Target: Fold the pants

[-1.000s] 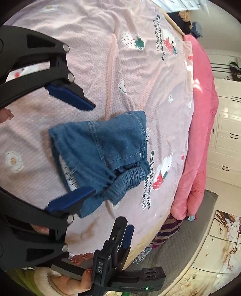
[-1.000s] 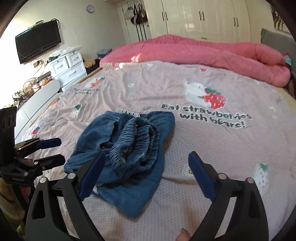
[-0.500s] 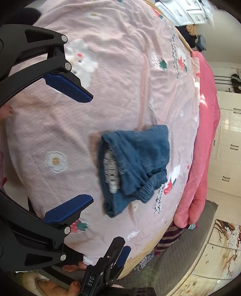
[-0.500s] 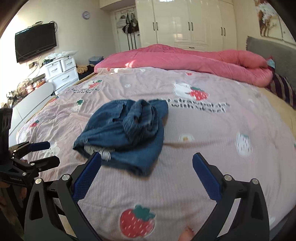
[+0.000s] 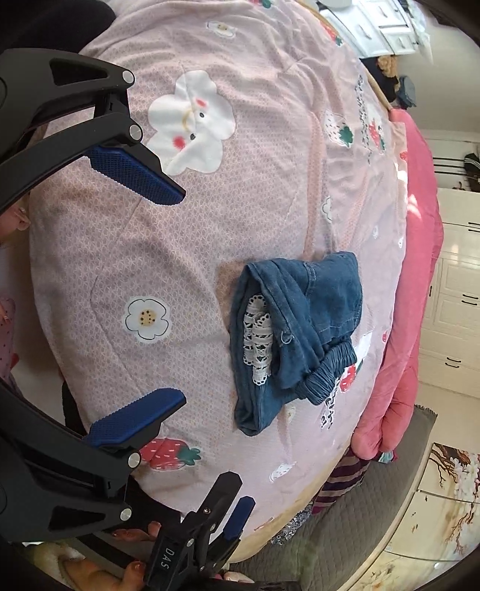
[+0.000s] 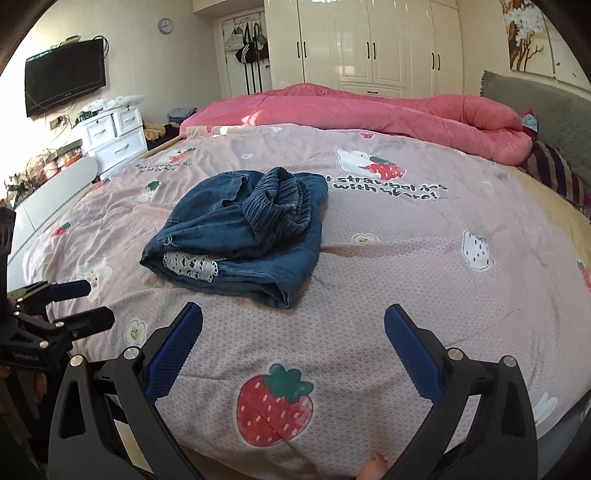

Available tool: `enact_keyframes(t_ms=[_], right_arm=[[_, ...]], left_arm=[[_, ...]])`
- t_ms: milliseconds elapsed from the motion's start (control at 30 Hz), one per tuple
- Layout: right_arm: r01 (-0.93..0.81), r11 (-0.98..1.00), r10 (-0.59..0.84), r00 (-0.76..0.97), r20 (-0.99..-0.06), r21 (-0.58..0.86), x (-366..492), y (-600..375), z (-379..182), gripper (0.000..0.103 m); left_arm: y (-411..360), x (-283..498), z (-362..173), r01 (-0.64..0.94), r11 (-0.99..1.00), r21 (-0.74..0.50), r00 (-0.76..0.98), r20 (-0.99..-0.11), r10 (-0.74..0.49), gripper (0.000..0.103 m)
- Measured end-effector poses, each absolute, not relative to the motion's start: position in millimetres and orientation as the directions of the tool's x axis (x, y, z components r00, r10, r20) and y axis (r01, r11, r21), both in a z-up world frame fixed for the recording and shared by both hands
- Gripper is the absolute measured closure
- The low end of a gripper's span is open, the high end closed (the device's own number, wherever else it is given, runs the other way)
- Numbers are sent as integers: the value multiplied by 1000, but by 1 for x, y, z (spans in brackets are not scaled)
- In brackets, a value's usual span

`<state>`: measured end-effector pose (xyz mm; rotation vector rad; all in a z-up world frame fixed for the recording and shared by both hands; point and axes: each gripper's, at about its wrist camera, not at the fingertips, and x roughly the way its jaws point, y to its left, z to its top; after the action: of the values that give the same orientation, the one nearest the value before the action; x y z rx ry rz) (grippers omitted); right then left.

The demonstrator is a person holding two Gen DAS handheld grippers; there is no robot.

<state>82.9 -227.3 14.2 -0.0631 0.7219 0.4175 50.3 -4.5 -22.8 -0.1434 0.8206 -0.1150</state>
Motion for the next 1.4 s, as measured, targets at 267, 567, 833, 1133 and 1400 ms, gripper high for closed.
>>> enact_keyframes(t_ms=[267,567,833,1133,1400], right_arm=[[-408,909,355,650,-672,86,81,-220,10,4],[-391,915,348,647,-679,97,83,-222,9,4],[-383,919,341,650,-679,95,83,-225,8,4],[-382,920,339,649,-681,93,84,-225,7,4],[-381,920,338,646,-684,94,83,-226,5,4]], left_arm=[[-9,49,-21,55,985,-161,681,-716,-155,9],[-9,49,-19,54,986,-160,684,-713,-153,9],[-8,49,-20,47,986,-162,683,-715,-150,9],[-8,48,-19,39,987,-154,687,-713,-138,9],[-8,49,-19,35,988,-148,686,-716,-131,9]])
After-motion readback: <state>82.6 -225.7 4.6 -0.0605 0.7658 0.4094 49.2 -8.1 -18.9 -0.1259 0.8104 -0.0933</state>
